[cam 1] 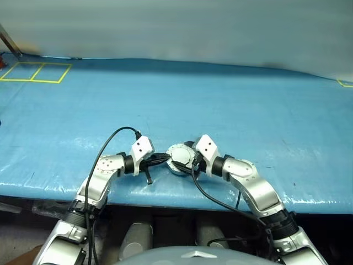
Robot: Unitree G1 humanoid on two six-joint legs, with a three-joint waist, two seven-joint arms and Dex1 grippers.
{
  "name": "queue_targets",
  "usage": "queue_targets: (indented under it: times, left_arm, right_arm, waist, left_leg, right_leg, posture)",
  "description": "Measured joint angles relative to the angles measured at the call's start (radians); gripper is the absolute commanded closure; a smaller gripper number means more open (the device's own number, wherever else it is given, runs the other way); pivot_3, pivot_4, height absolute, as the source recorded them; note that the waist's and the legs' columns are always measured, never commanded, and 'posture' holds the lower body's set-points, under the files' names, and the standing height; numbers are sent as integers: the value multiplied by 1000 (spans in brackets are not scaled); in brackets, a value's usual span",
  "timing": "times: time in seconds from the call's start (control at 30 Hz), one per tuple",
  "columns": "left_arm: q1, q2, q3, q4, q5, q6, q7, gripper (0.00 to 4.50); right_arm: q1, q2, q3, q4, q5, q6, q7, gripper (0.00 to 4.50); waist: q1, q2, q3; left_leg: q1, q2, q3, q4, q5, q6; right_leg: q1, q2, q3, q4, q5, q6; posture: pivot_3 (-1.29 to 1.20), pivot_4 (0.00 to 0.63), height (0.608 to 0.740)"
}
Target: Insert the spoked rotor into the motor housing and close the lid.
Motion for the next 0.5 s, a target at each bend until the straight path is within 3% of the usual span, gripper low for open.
queue_targets:
  times: [0.27,0.5]
  left_arm:
    - [-11,1,17,13,0,-6,1,4500]
    - [-13,-1,22,19,1,-9,1,4500]
  right_arm:
    - [58,20,-149,-35,242,127,61,74]
    - [60,51,-290,-41,391,252,-12,74]
  waist:
    - [2,0,2]
    - [2,-1,3]
  left_leg:
    - [-2,-6,1,-6,-3,7]
    - [-1,-6,1,-13,-3,7]
  right_leg:
    - [0,2,-1,2,1,1]
    - [-1,3,-1,1,1,5]
  posture:
    - [0,150,740]
    - [0,150,740]
